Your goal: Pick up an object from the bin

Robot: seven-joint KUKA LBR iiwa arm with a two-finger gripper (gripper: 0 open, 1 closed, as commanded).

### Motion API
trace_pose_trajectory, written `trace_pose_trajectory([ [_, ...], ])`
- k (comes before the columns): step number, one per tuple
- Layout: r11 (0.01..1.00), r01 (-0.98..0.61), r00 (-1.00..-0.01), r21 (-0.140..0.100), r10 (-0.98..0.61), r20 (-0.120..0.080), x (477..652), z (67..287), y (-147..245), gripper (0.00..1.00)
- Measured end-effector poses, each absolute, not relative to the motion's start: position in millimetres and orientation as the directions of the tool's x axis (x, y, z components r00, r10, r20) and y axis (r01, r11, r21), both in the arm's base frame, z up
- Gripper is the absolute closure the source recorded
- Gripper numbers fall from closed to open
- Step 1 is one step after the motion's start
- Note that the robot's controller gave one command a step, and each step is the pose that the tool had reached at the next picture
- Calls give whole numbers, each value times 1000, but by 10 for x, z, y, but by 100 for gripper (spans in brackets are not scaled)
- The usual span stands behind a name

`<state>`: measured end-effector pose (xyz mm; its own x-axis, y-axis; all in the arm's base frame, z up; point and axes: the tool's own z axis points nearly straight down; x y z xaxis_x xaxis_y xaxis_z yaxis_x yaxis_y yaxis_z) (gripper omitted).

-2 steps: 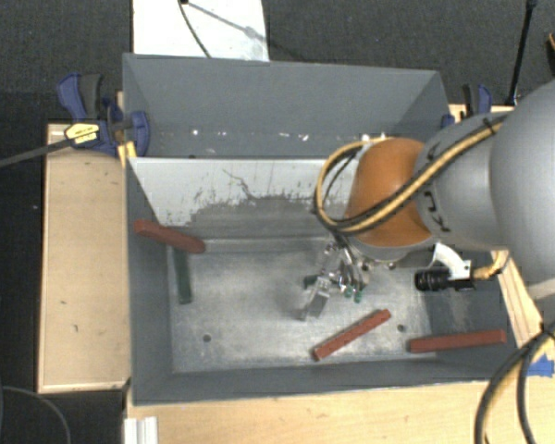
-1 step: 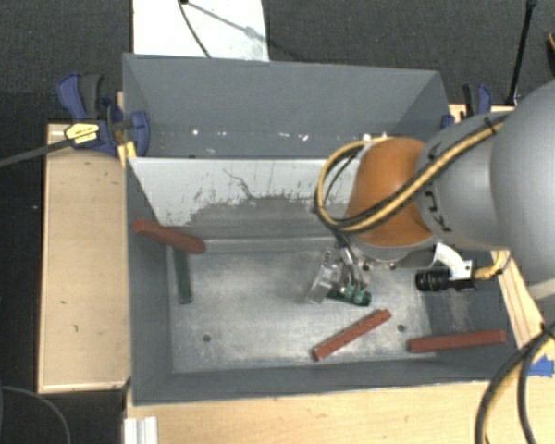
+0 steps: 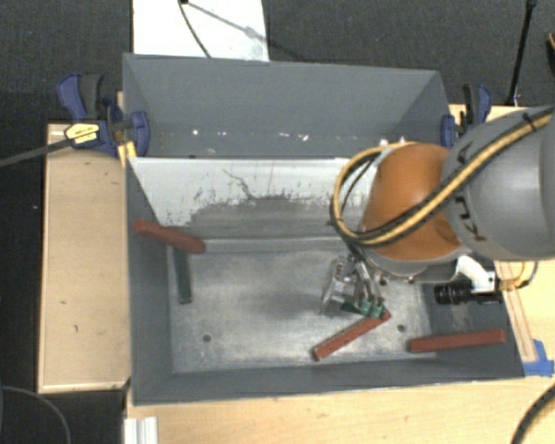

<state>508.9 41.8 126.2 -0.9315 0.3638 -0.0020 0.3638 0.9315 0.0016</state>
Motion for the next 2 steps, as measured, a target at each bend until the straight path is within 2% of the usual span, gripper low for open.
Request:
trace_pose_trajectory([
  [1,990,140,-990,1,140,-2,5461,699,293,100],
  [2,992,126,-992,4,126,-12,5687,2516,610,100],
])
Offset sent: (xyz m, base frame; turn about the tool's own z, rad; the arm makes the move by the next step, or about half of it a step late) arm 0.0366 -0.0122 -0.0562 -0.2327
